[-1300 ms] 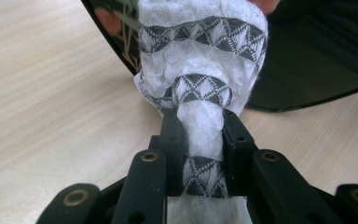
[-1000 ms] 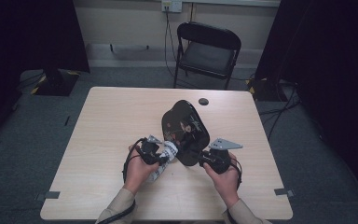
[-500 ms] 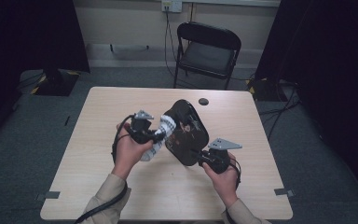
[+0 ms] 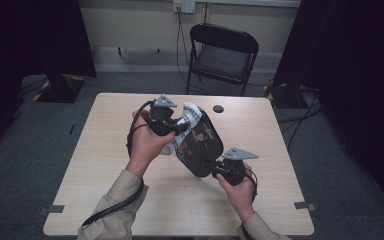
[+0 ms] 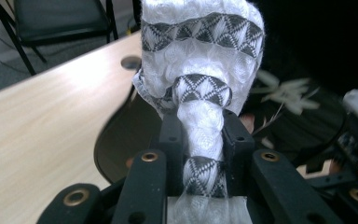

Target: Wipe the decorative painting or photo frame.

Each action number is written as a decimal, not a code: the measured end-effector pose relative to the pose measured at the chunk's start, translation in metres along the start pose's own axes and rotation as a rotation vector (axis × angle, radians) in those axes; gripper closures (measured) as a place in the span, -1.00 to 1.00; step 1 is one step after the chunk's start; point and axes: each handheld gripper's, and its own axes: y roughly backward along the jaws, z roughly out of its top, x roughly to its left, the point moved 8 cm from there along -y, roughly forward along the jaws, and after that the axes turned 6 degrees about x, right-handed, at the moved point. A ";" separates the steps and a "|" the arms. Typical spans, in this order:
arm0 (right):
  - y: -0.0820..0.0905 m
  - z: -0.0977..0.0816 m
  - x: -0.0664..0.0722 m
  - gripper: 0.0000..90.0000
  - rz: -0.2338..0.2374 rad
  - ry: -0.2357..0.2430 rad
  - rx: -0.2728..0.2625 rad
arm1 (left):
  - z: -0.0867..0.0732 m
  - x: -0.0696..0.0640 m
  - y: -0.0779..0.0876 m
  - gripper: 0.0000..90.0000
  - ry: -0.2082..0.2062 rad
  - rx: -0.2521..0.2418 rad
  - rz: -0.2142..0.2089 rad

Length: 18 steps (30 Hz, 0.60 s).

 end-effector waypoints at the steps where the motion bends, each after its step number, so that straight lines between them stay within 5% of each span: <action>1: 0.000 0.000 0.000 0.75 0.001 0.000 0.001 | -0.004 0.001 -0.002 0.65 -0.001 0.007 -0.002; 18: 0.000 0.000 0.001 0.74 -0.004 0.003 0.003 | -0.086 0.007 -0.056 0.65 0.073 0.085 -0.023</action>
